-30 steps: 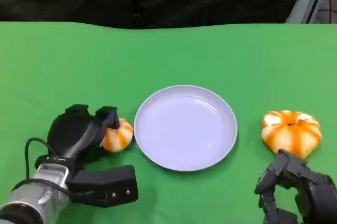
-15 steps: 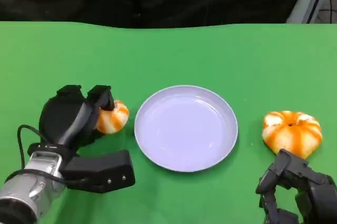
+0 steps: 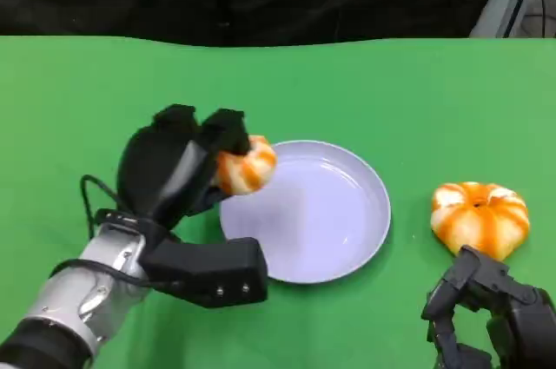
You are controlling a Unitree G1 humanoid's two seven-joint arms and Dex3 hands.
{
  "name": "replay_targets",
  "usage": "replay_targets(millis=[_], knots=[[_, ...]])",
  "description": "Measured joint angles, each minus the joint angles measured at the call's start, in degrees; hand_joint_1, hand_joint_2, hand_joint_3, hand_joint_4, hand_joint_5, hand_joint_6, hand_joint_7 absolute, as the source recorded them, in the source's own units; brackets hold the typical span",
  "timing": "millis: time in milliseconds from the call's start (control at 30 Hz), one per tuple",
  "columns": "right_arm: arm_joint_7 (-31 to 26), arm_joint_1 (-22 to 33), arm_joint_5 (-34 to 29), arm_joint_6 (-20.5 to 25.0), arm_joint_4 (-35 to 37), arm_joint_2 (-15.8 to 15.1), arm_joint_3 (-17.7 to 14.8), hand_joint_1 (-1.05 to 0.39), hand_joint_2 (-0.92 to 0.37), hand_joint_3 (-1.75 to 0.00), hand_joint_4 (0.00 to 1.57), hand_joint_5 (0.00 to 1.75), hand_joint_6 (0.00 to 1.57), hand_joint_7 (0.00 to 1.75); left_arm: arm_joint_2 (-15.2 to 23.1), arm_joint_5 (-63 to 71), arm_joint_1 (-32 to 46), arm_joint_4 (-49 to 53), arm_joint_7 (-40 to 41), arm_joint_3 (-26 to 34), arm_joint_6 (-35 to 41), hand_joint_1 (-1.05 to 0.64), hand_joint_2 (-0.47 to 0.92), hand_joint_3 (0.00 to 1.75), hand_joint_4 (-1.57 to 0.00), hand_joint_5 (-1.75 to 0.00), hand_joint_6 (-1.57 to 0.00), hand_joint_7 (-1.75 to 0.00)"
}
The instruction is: Grasp the bread from the table and place it into the plate.
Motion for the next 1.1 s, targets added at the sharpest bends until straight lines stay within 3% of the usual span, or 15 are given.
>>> replay_targets(millis=[200,233,333,367,467,633,1100], knots=[[-0.36,0.09,-0.73,0.02,-0.53,0.13,0.13,-0.11,-0.55,-1.15,0.83,1.75,0.72,1.60,-2.15,0.31,-1.01,-0.11,-2.72,-0.42,-0.98,-0.02,0.91,0.09,-0.78,-1.75,-0.72,-1.65],[-0.52,0.14,-1.12,0.02,-0.61,0.21,0.14,-0.11,-0.55,-1.15,0.83,1.75,0.72,1.60,-2.51,0.67,-1.16,-0.10,-2.72,-0.83,-1.04,-0.02,0.89,0.09,-0.80,-1.71,-0.83,-1.35],[-0.77,0.15,-1.61,0.01,-0.68,0.34,0.23,-0.11,-0.55,-1.16,0.82,1.75,0.72,1.60,-3.80,1.05,-2.00,-0.06,-3.13,-1.73,-1.09,-0.01,0.88,0.08,-0.80,-1.70,-0.93,-1.15],[-0.79,0.15,-1.63,0.01,-0.68,0.35,0.25,-0.10,-0.54,-1.16,0.82,1.75,0.72,1.60,-4.13,1.05,-2.31,-0.04,-3.13,-1.86,-1.10,-0.03,0.87,0.08,-0.77,-1.73,-0.82,-1.38],[-0.98,0.25,-1.74,0.01,-0.73,0.42,0.24,-0.10,-0.53,-1.17,0.82,1.75,0.73,1.60,-5.38,1.22,-3.63,1.05,-3.18,-2.64,-0.81,-0.06,0.86,0.07,-0.73,-1.74,-0.72,-1.56],[-1.23,0.24,-1.83,0.02,-0.73,0.53,0.24,-0.11,-0.52,-1.18,0.82,1.75,0.73,1.60,-7.13,2.25,-4.17,2.54,-3.78,-3.94,-0.25,-0.06,0.86,0.07,-0.73,-1.75,-0.70,-1.59],[-1.26,0.24,-1.83,0.02,-0.73,0.54,0.25,-0.11,-0.52,-1.18,0.82,1.75,0.73,1.59,-7.11,2.27,-4.30,2.84,-3.78,-3.93,0.04,-0.06,0.86,0.06,-0.73,-1.75,-0.70,-1.60]])
